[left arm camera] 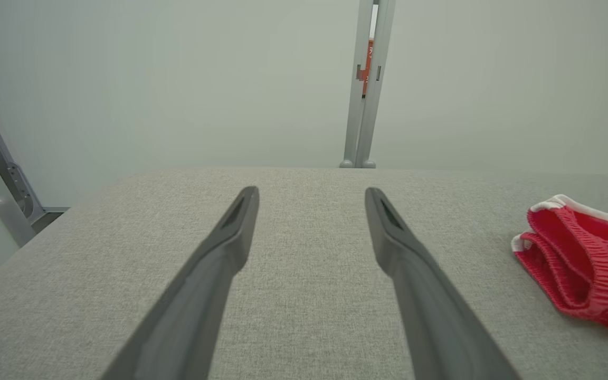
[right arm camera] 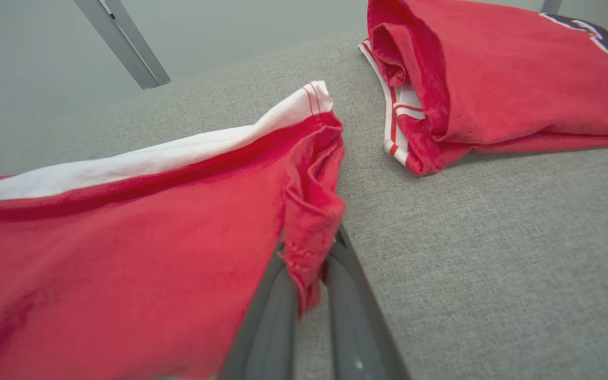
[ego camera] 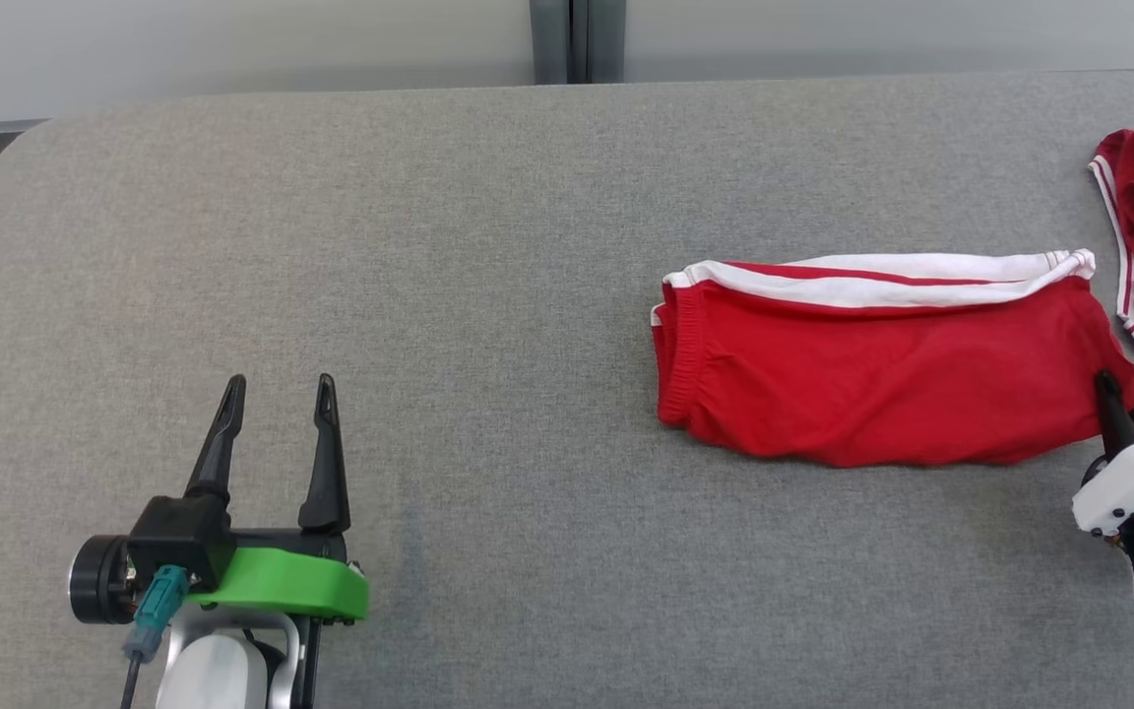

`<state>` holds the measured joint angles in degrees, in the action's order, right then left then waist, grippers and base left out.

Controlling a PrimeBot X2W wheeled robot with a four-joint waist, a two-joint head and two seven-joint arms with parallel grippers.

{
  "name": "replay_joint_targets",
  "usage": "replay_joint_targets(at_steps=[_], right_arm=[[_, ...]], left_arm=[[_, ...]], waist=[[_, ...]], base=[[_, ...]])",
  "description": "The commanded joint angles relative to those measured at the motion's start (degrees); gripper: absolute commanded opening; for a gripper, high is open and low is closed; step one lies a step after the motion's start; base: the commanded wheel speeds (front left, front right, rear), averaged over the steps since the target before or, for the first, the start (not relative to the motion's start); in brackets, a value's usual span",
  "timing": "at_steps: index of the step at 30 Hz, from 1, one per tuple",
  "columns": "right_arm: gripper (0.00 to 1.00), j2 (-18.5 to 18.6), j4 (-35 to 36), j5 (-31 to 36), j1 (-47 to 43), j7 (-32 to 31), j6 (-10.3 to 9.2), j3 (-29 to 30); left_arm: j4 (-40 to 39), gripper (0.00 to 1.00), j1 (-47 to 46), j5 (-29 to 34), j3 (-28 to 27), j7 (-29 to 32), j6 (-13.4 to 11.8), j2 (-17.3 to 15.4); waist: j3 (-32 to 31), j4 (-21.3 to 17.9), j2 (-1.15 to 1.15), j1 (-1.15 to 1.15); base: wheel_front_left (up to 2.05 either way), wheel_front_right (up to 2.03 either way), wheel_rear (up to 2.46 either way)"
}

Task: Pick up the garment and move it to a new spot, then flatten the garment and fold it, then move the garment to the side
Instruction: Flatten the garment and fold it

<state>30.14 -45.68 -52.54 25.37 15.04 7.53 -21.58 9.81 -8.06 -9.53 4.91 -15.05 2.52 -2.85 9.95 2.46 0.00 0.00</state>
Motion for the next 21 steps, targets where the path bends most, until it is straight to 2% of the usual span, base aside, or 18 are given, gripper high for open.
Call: replay_joint_targets(at_steps=[1, 11, 21], right_arm=[[0.00, -0.7, 0.9, 1.1, 0.2, 0.2, -0.09, 0.8], [0.00, -4.7, 6.5, 6.8, 3.7, 0.2, -0.09, 2.5], [0.00, -8.7, 19.0, 12.0, 2.8, 0.2, -0.09, -2.2]], left_arm=[[0.2, 1.00, 0.7, 0.7, 0.0, -0.1, 0.2, -0.1], [0.9, 1.00, 0.6, 0.9, -0.5, -0.1, 0.9, -0.1], [0.7, 1.00, 1.8, 0.0, -0.7, -0.1, 0.6, -0.1]], waist=[[-0.2, -0.4, 0.00, 0.00], [-1.8, 0.0, 0.00, 0.00], [-2.3, 2.0, 0.00, 0.00]], base=[[0.00, 0.00, 0.00], [0.00, 0.00, 0.00], [0.00, 0.00, 0.00]])
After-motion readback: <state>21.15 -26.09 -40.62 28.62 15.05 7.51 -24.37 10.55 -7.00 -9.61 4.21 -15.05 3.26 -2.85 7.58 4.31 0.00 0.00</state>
